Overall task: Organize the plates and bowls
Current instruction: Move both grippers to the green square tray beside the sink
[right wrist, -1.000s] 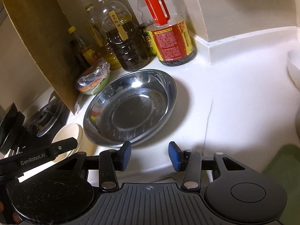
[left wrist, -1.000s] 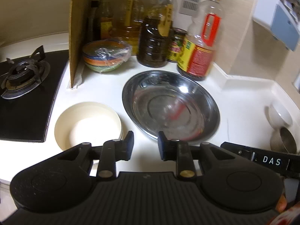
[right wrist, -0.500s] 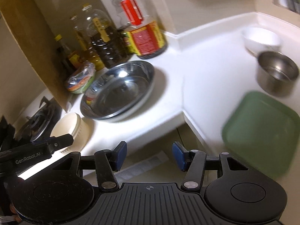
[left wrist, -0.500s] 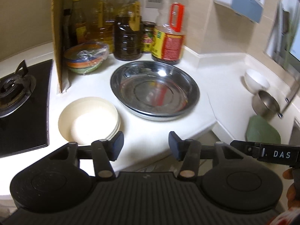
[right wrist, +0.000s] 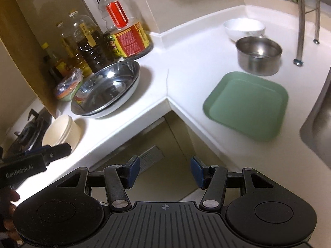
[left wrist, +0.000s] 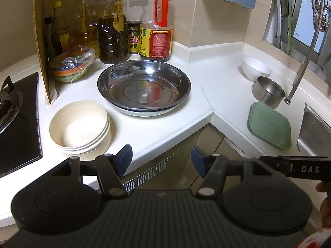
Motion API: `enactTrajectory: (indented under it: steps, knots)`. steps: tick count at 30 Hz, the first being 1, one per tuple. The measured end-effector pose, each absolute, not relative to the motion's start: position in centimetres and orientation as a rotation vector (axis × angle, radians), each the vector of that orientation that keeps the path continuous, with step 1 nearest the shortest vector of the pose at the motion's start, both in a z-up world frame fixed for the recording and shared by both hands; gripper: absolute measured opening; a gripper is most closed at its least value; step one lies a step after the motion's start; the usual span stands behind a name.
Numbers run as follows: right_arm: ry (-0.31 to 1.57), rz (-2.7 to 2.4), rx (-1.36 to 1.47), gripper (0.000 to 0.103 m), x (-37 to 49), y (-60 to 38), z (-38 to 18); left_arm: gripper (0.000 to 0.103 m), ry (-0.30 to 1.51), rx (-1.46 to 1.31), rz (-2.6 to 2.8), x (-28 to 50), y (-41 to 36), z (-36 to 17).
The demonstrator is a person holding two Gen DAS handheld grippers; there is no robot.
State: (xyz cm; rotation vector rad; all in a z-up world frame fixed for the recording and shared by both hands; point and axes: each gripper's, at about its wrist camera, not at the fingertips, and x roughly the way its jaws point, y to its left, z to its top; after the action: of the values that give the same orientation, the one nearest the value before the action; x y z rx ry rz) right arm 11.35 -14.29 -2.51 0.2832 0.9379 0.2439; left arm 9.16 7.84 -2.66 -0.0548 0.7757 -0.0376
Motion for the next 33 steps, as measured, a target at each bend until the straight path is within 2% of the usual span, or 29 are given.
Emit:
enactTrajectory:
  steps: [28, 33]
  knots:
    - [0.980, 0.192, 0.332, 0.055, 9.4, -26.9, -2.7, 0.060, 0.898, -0.018, -0.063, 9.6, -4.7, -4.3]
    - [0.963, 0.171, 0.357, 0.061, 9.7, -29.0, -3.0, 0.059, 0.904, -0.039, -0.103, 10.6, -6.4, -4.8]
